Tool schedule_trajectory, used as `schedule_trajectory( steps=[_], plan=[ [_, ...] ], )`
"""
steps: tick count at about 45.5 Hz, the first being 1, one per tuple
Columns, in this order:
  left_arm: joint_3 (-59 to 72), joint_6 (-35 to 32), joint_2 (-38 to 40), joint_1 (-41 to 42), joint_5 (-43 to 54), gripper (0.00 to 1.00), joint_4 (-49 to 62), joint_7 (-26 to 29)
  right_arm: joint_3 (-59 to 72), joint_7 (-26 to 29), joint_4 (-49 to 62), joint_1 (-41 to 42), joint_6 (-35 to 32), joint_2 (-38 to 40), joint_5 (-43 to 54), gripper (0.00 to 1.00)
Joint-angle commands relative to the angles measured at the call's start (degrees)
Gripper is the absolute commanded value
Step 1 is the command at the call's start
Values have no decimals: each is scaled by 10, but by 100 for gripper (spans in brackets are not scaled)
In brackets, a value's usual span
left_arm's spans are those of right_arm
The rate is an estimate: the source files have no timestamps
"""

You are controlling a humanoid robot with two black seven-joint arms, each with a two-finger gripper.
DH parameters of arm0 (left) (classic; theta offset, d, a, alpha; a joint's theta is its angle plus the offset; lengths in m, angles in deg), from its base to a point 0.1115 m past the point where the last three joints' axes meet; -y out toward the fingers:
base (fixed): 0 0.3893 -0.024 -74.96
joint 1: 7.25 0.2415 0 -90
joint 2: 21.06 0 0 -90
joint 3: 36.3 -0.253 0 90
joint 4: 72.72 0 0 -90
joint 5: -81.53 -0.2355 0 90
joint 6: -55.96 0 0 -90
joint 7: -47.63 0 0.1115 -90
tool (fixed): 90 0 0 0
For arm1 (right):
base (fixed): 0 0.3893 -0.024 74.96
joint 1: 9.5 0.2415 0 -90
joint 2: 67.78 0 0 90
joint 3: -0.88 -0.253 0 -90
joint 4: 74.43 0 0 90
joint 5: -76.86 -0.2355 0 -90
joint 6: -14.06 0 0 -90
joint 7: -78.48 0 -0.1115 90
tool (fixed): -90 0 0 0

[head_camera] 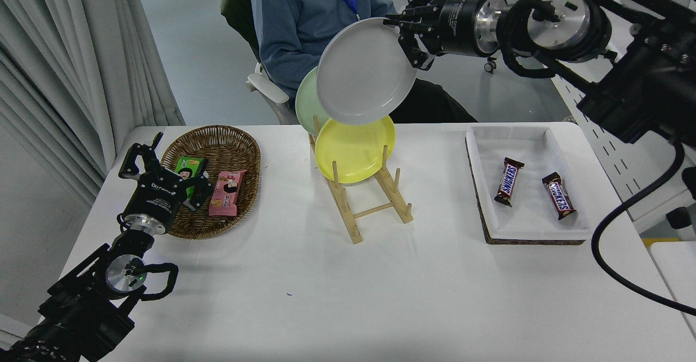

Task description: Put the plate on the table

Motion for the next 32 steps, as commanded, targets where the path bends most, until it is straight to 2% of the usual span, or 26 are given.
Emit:
schedule_trajectory(
  steps=[1,11,25,32],
  plan=[
    [0,0,0,0,0,100,0,0,-26,45,2,35,87,-1,-65,0],
    [0,0,0,0,0,100,0,0,-25,56,6,34,190,-10,-108,0],
    [0,0,0,0,0,100,0,0,-23,48,-1,-49,268,-42,-122,0],
    [0,0,0,0,0,100,0,0,-3,40,-41,-90,286,-50,-124,0]
  ],
)
